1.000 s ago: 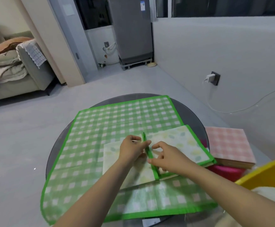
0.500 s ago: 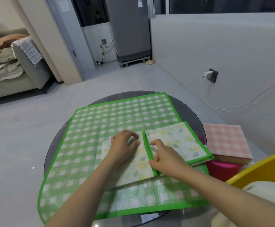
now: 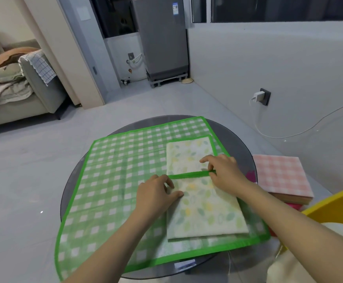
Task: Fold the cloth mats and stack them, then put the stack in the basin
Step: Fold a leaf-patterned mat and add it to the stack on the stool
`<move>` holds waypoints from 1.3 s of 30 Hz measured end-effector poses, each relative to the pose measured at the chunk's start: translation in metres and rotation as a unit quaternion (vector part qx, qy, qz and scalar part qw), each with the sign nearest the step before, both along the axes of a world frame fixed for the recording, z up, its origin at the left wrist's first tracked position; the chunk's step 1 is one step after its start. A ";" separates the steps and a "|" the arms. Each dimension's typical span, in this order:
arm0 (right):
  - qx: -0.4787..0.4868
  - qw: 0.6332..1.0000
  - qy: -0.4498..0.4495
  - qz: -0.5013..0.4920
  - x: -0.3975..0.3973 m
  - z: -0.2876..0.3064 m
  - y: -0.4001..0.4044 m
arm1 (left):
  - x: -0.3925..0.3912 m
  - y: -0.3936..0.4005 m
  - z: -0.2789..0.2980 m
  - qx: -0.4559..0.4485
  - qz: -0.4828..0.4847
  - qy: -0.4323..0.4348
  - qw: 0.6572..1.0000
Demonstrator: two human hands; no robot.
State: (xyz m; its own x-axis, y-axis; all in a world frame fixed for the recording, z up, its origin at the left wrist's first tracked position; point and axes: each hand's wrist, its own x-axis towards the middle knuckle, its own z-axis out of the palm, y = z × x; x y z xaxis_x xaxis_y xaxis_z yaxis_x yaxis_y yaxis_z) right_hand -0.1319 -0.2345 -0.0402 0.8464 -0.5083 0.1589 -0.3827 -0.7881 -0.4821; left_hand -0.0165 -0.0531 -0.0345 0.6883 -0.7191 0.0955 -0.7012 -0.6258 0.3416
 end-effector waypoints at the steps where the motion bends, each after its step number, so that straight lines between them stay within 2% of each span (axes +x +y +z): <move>1: -0.001 1.000 -0.004 0.004 0.000 -0.002 -0.003 | -0.001 0.000 -0.001 0.002 -0.007 -0.020 1.000; 5: -0.071 0.997 0.007 0.007 -0.002 -0.017 -0.002 | -0.005 -0.003 -0.012 -0.025 -0.080 -0.050 0.995; 8: -0.128 0.992 -0.006 0.000 -0.007 -0.026 0.010 | -0.015 -0.007 -0.018 -0.021 -0.126 -0.027 0.991; 10: -0.147 0.988 0.044 0.006 -0.011 -0.025 0.025 | -0.023 -0.010 -0.020 0.007 -0.122 0.016 0.992; 13: -0.111 0.986 0.123 0.036 -0.017 -0.025 0.046 | -0.036 -0.015 -0.026 0.084 -0.107 0.020 0.990; 16: -0.098 0.984 0.136 0.064 -0.022 -0.029 0.051 | -0.039 -0.015 -0.034 0.100 -0.090 -0.006 0.991; 26: -0.077 0.981 0.170 -0.058 -0.042 -0.028 0.037 | -0.038 -0.011 -0.036 0.091 -0.072 -0.005 0.993; 31: -0.086 0.976 0.186 -0.071 -0.044 -0.024 0.038 | -0.037 -0.007 -0.029 0.101 -0.073 -0.005 0.992; 33: -0.126 0.975 0.165 -0.080 -0.042 -0.022 0.037 | -0.038 -0.009 -0.025 0.106 -0.061 -0.021 0.992; 36: -0.158 0.985 0.058 -0.048 -0.036 -0.020 0.032 | -0.038 -0.017 -0.019 0.067 -0.040 -0.077 0.994; 37: -0.130 0.991 0.025 -0.031 -0.033 -0.019 0.029 | -0.036 -0.022 -0.015 0.041 -0.037 -0.086 0.995; 39: -0.033 0.999 -0.012 -0.036 -0.027 -0.015 0.024 | -0.032 -0.031 -0.009 -0.026 -0.019 -0.035 0.999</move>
State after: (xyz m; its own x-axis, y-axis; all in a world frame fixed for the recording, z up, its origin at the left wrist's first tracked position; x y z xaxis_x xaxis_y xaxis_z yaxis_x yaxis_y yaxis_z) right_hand -0.1586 -0.2105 -0.0550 0.8040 -0.5549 0.2137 -0.4280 -0.7895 -0.4399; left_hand -0.0481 -0.0843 -0.0433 0.6506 -0.7380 0.1792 -0.7475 -0.5806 0.3226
